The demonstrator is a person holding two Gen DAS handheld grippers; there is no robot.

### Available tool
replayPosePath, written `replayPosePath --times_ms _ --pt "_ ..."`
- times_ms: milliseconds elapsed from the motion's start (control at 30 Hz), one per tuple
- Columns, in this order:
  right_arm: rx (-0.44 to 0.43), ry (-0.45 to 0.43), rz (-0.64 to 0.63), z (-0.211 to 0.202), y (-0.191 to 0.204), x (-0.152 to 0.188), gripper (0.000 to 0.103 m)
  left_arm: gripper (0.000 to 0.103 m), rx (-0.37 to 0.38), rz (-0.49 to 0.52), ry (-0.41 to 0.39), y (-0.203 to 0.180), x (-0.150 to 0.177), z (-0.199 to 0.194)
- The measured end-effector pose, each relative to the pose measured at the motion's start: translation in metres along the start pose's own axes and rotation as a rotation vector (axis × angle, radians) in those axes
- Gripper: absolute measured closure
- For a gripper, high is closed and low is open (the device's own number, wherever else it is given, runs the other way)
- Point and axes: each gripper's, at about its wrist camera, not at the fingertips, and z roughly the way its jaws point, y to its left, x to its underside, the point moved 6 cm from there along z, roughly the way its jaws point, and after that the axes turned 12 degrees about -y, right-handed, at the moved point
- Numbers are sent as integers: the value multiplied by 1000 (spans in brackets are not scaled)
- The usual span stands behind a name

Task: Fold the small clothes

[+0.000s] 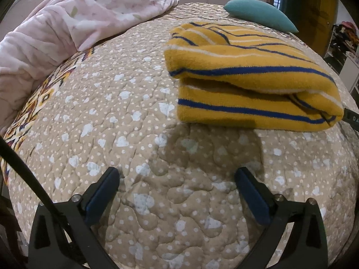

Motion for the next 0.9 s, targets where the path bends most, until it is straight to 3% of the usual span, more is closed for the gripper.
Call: replayPosePath --times_ms 233,533,900 --pt "5 0 -5 -1 0 1 0 0 2 9 -19 -2 0 -1" --pt "4 0 -4 -1 0 1 0 0 -2 3 13 -1 0 0" --pt "5 0 -4 -1 0 1 0 0 6 -13 -31 2 2 -1"
